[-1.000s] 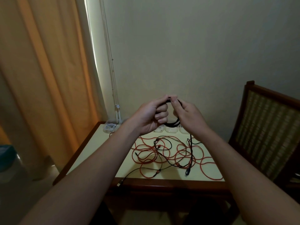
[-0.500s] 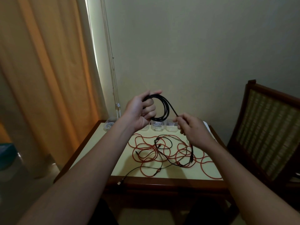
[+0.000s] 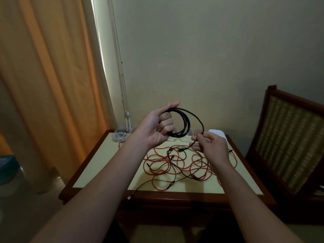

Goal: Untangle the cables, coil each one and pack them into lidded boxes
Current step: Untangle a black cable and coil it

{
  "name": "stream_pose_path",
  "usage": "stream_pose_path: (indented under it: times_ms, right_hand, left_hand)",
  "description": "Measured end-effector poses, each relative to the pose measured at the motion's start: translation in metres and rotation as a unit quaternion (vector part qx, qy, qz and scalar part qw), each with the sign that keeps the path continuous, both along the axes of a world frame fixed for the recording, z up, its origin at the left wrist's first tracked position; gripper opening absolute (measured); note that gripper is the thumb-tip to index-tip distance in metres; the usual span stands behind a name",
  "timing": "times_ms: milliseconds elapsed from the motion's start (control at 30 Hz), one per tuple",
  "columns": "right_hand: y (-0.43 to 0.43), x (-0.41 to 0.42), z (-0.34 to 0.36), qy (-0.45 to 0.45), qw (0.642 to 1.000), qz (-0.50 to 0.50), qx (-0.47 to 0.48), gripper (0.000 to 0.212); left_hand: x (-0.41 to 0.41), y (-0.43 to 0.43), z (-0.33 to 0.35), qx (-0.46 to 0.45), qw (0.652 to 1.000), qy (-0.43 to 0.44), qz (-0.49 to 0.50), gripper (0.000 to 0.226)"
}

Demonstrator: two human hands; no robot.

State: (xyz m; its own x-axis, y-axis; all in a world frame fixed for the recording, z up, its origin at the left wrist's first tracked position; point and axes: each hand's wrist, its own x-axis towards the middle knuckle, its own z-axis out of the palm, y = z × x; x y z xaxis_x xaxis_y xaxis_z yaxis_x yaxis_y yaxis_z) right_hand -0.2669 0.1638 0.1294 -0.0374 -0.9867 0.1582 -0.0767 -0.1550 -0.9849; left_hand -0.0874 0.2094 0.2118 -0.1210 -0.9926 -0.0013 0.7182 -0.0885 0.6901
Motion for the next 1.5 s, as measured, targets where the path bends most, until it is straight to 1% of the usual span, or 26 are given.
stream_pose_path:
  times_ms: [67,133,333,433,500,533,633,667,733,800,867,933,967,1067,1167,1233,1367,1500]
  right_hand:
    - [0.003,0.004,0.006,-0.133,0.99,0.012,0.047,0.02]
    - [0.007,0.008,0.014,-0.213,0.975,0.021,0.067,0.022]
    - [0.016,0.016,0.035,-0.297,0.951,0.043,0.077,0.014]
    - [0.016,0.016,0.039,-0.328,0.934,0.075,0.122,0.018]
    - [0.018,0.017,0.041,-0.339,0.916,0.128,0.171,0.019]
    - [0.019,0.017,0.042,-0.325,0.911,0.163,0.195,0.018]
    - [0.022,0.018,0.045,-0.236,0.908,0.251,0.237,0.018]
    - [0.022,0.019,0.045,-0.226,0.905,0.266,0.241,0.019]
    - [0.024,0.023,0.048,-0.242,0.895,0.282,0.246,0.024]
    - [0.026,0.026,0.049,-0.253,0.893,0.294,0.227,0.031]
    - [0.026,0.029,0.046,-0.211,0.914,0.299,0.172,0.03]
    - [0.025,0.03,0.043,-0.161,0.938,0.28,0.127,0.04]
    - [0.025,0.03,0.042,-0.14,0.948,0.264,0.109,0.041]
    - [0.024,0.027,0.041,-0.09,0.965,0.236,0.073,0.029]
    - [0.024,0.021,0.035,-0.026,0.967,0.246,0.06,0.021]
    - [0.025,0.017,0.032,-0.001,0.972,0.229,0.045,0.018]
    - [0.021,0.011,0.024,0.066,0.981,0.18,-0.014,0.013]
    - [0.008,0.003,0.007,0.185,0.977,0.091,-0.052,0.011]
  left_hand:
    - [-0.003,-0.002,-0.004,0.005,1.0,-0.009,-0.005,0.021]
    - [-0.006,-0.004,-0.007,0.01,1.0,-0.021,-0.006,0.022]
    - [-0.009,-0.005,-0.01,0.02,0.999,-0.025,0.005,0.021]
    - [-0.008,-0.007,-0.01,0.02,0.999,-0.037,0.015,0.02]
    - [-0.009,-0.008,-0.011,0.013,0.998,-0.064,0.026,0.02]
    - [-0.009,-0.009,-0.011,0.007,0.996,-0.085,0.035,0.02]
    - [-0.01,-0.011,-0.015,-0.015,0.983,-0.166,0.082,0.02]
    - [-0.01,-0.012,-0.016,-0.023,0.977,-0.188,0.098,0.02]
    - [-0.011,-0.012,-0.017,-0.037,0.966,-0.225,0.12,0.017]
    - [-0.012,-0.012,-0.018,-0.046,0.959,-0.248,0.131,0.015]
    - [-0.012,-0.013,-0.018,-0.05,0.957,-0.252,0.137,0.015]
    - [-0.012,-0.013,-0.017,-0.056,0.951,-0.269,0.143,0.015]
    - [-0.012,-0.012,-0.016,-0.062,0.946,-0.28,0.148,0.016]
    - [-0.008,-0.008,-0.013,-0.095,0.926,-0.323,0.173,0.02]
    - [-0.001,-0.008,-0.011,-0.115,0.903,-0.364,0.198,0.021]
    - [0.001,-0.009,-0.009,-0.122,0.894,-0.378,0.207,0.021]
    - [0.002,-0.009,-0.007,-0.135,0.876,-0.41,0.215,0.022]
    - [-0.002,-0.01,-0.006,-0.137,0.871,-0.424,0.208,0.026]
